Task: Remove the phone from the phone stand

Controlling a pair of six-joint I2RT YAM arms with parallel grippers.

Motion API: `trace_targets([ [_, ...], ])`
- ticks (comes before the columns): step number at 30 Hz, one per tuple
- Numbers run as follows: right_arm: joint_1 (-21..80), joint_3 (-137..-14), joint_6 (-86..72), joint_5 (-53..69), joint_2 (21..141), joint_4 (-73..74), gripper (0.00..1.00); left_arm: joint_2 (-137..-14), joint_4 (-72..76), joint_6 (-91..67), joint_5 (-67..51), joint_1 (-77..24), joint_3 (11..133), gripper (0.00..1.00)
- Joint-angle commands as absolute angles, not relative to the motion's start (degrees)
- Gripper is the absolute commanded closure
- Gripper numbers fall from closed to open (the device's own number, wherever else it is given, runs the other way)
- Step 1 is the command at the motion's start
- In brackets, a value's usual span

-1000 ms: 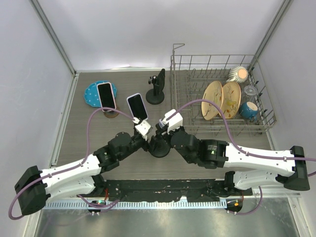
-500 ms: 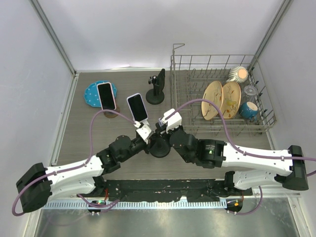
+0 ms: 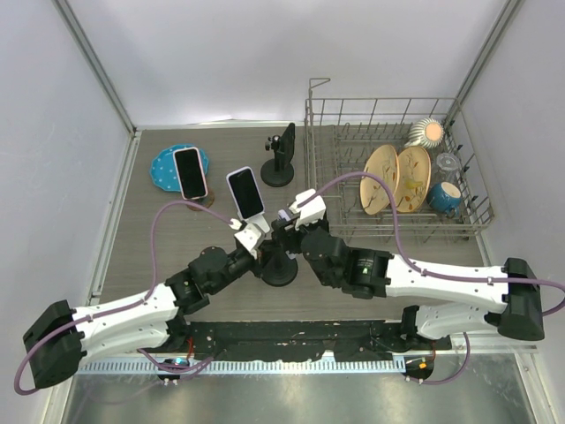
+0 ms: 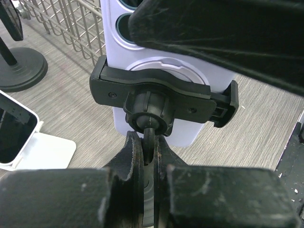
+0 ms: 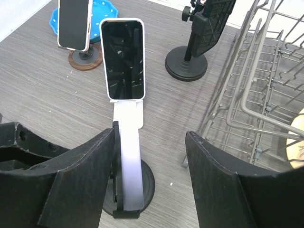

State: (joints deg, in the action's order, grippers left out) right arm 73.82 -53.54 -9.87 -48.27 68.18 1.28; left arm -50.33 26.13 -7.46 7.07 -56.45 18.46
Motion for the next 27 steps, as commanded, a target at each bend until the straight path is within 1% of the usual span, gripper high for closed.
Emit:
trace_targets([
  [1, 73.04, -52.56, -11.86, -47.56, 69.34, -4.92, 0.33, -48.69, 28.57, -9.40, 8.88, -56.25, 18.81, 1.00],
  [5, 71.55, -51.07, -12.83, -45.44, 69.79, -7.64, 0.33, -49.04, 27.86, -10.11, 8.79, -56.16, 19.25, 1.00],
  [7, 70.93, -50.28, -13.18, -44.74, 69.96, -8.87, 0.35, -48.96, 27.60, -10.55, 8.88, -56.25, 19.34, 1.00],
  [11, 70.40, -49.57, -14.15, -42.81, 69.96, -9.49, 0.45, -49.04, 26.90, -11.34, 9.58, -56.16, 19.86, 1.00],
  [12, 70.40, -49.31, -14.15, -42.45, 69.96, -9.41, 0.52, -49.30, 26.55, -11.77, 9.84, -56.16, 19.95, 1.00],
  [14, 70.40, -49.22, -14.41, -41.66, 69.87, -8.97, 0.60, -49.39, 26.37, -12.21, 10.54, -56.25, 20.21, 1.00],
  [15, 70.40, -49.22, -14.68, -40.88, 69.79, -8.70, 0.71, -49.57, 26.19, -12.56, 11.59, -56.16, 20.30, 1.00],
  [17, 70.40, -49.31, -14.59, -39.91, 69.70, -7.56, 0.82, -49.75, 25.93, -14.05, 13.00, -56.25, 20.83, 1.00],
  [18, 70.40, -49.39, -14.68, -38.95, 69.70, -6.95, 0.93, -49.83, 25.23, -14.76, 14.83, -56.25, 21.09, 1.00],
  [19, 70.40, -49.48, -14.59, -38.41, 69.70, -5.81, 0.98, -50.10, 24.79, -16.16, 15.72, -56.25, 21.44, 1.00],
  [21, 70.57, -49.83, -14.94, -37.27, 69.78, -4.14, 0.99, -50.62, 23.39, -17.48, 18.61, -56.16, 22.67, 1.00],
  [27, 71.89, -51.68, -15.29, -36.56, 69.96, 4.03, 0.99, -52.64, 20.84, -22.58, 25.21, -56.16, 25.05, 1.00],
])
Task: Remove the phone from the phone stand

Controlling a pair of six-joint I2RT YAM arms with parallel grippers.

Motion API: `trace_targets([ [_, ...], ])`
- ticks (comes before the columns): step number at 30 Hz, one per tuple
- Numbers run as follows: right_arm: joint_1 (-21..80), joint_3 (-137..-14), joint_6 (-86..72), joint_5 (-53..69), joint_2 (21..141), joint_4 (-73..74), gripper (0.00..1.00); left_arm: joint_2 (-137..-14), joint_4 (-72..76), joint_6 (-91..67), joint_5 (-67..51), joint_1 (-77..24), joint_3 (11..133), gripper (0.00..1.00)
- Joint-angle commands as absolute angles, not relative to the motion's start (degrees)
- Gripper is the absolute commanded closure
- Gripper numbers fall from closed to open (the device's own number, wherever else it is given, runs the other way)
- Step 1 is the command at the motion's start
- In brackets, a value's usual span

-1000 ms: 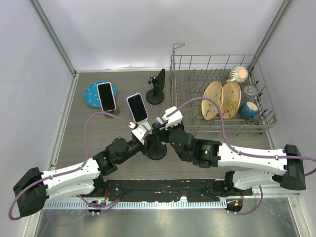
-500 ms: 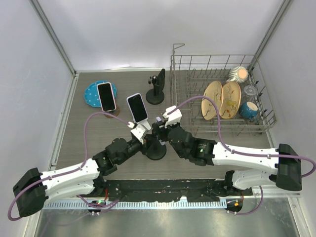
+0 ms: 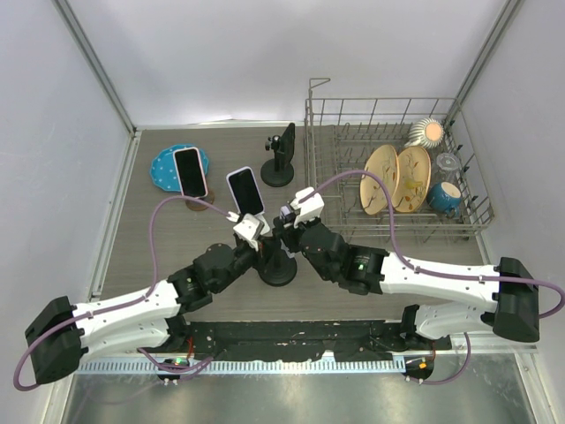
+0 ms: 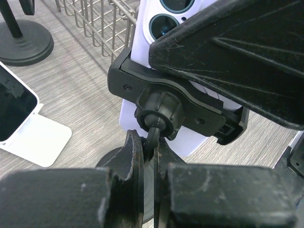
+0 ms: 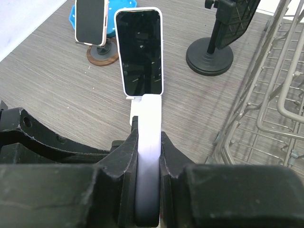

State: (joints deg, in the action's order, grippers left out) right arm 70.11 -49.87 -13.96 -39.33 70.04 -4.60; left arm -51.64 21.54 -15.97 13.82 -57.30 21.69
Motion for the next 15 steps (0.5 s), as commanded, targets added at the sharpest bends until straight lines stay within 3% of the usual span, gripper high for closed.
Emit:
trace_targets([
  [1, 72.07, -51.85, -15.82, -36.56, 69.96, 5.96, 0.99, -52.73, 20.48, -22.94, 26.09, -56.08, 25.57, 1.00],
  [15, 74.27, -53.00, -19.77, -35.77, 68.64, 16.61, 0.99, -53.09, 17.58, -28.74, 20.58, -48.34, 25.75, 1.00],
])
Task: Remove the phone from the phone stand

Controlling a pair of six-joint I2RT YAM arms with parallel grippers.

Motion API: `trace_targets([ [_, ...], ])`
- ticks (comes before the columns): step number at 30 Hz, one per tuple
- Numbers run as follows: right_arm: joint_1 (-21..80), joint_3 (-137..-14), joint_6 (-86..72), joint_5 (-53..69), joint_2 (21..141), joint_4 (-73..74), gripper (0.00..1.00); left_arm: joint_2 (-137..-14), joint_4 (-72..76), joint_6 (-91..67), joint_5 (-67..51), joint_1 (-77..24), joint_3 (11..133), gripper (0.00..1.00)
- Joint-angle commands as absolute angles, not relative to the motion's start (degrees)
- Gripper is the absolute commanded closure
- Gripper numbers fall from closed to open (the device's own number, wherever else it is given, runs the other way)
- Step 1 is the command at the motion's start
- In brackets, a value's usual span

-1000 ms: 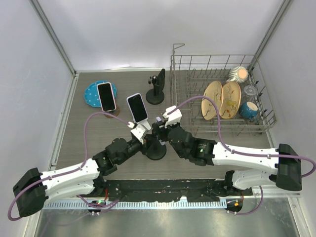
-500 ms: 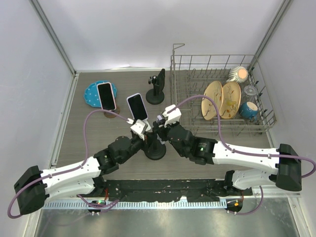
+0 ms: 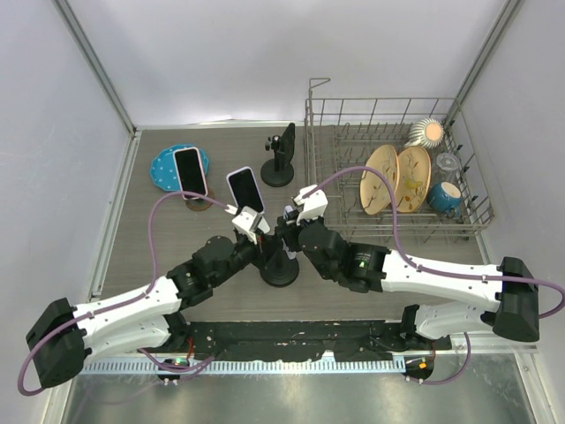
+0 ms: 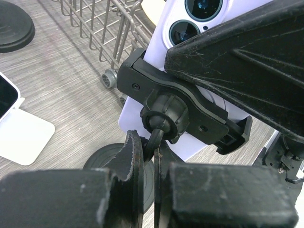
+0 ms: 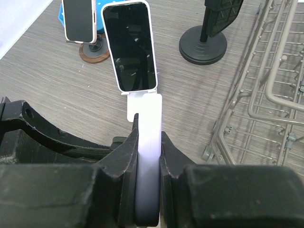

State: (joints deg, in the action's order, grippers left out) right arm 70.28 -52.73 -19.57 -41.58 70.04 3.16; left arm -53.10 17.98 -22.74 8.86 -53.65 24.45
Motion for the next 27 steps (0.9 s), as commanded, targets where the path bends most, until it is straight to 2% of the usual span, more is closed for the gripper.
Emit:
trace_targets([
  [1, 74.27, -53.09, -19.86, -36.03, 68.82, 16.52, 0.99, -53.09, 17.75, -28.31, 19.96, -48.25, 25.58, 1.00],
  [10, 74.27, -54.93, -24.43, -52.18, 69.17, 18.36, 0.99, -47.82, 19.52, -27.25, 16.69, -48.43, 21.54, 1.00],
  [17, 74.27, -57.39, -30.22, -58.87, 72.42, 24.86, 0.99, -42.63, 14.07, -26.63, 23.02, -48.34, 21.01, 1.00],
  [27, 74.18, -62.31, -38.39, -68.37, 77.34, 35.84, 0.99, -39.47, 13.62, -26.63, 21.18, -49.13, 19.69, 1.00],
])
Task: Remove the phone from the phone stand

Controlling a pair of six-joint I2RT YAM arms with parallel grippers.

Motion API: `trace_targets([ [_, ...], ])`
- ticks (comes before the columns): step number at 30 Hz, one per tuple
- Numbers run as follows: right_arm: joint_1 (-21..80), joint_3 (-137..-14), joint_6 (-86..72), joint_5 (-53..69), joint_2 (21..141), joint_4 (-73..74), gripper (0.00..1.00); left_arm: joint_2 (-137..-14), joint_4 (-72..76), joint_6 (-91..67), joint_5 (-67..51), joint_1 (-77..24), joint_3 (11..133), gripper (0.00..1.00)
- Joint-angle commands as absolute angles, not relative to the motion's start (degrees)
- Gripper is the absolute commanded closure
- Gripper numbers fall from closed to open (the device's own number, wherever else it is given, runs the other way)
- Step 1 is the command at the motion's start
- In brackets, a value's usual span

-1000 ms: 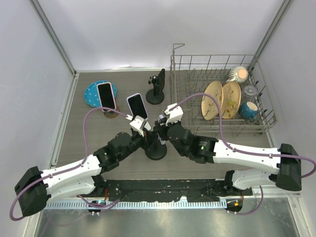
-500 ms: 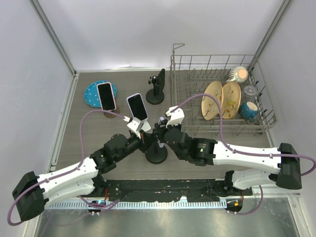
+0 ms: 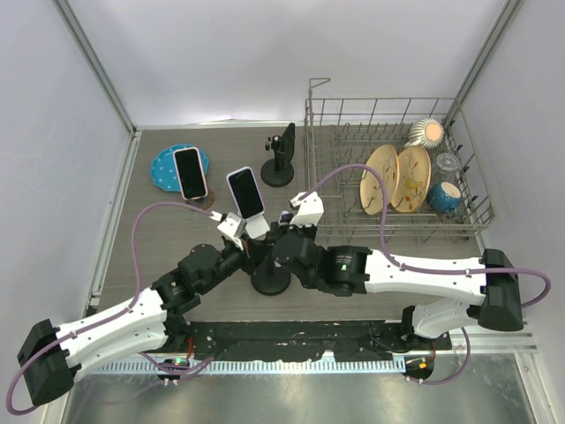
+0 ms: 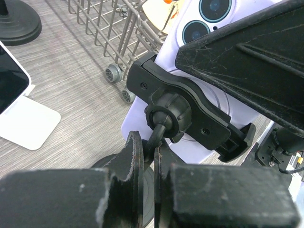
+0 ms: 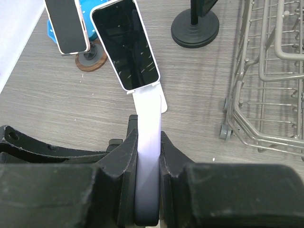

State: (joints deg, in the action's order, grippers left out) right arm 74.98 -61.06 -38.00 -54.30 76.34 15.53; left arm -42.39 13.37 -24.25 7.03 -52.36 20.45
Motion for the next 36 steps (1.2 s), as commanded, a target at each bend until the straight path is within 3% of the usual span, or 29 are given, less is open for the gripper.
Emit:
trace_targets([
  [1, 74.01, -62.66, -39.02, -68.99, 77.60, 36.73, 0.99, -38.59, 13.36, -26.89, 21.27, -49.39, 19.51, 1.00],
  [22, 68.12, -64.33, -43.69, -69.44, 80.42, 42.45, 0.99, -30.32, 7.91, -29.36, 21.80, -49.83, 15.82, 1.00],
  [29, 68.90, -60.74, -27.79, -58.38, 73.67, 22.19, 0.99, -34.89, 10.89, -27.16, 16.97, -49.83, 16.96, 1.00],
  [36, 69.26, -57.22, -20.83, -44.40, 66.28, 13.89, 0.99, -40.16, 17.57, -22.24, 13.10, -49.83, 18.37, 1.00],
])
